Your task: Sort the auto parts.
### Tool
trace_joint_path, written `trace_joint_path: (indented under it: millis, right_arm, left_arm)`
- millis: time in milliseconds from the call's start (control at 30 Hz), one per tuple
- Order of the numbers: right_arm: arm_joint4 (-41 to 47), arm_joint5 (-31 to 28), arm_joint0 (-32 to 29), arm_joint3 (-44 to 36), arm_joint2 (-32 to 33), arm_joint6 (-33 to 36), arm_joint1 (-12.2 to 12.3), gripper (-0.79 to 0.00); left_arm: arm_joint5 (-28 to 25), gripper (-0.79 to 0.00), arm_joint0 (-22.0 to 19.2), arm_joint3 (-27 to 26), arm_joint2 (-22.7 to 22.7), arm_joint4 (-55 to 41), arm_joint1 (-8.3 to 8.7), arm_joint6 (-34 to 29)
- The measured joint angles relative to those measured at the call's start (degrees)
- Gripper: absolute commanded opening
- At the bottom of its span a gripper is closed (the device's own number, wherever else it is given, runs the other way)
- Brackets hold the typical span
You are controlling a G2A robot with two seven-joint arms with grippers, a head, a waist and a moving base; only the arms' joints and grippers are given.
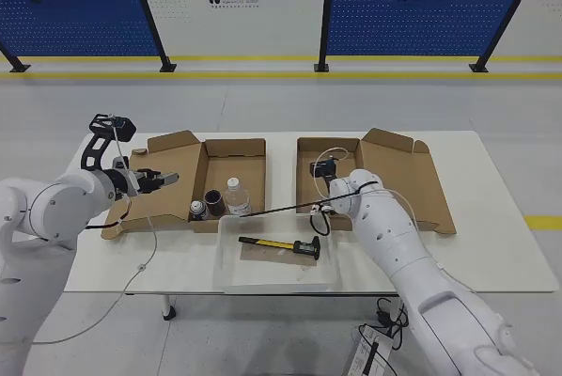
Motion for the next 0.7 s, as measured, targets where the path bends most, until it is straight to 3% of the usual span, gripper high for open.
trace_joint_path:
  millis: [100,400,500,700]
  right_arm:
    - [0.01,0.11,0.06,0.05,-0.18,-0.02,-0.10,-0.573]
    - [-0.73,2.31,-1.20,-4.91,1.05,-1.92,0.37,-0.576]
    - [-2.41,3.74,-3.51,-11.55,2.34,-2.15,1.14,-0.579]
    - [-9.95,5.61,-13.06,-34.22,6.09,1.88,3.55,-0.557]
  left_arm:
    - [0.00,0.000,0.00,0.00,0.00,0.00,0.00,0.00]
    - [0.00,0.000,0.00,0.00,0.00,0.00,0.00,0.00]
    - [0.00,0.000,0.00,0.00,0.00,0.00,0.00,0.00]
    - [0.00,0.000,0.00,0.00,0.00,0.00,0.00,0.00]
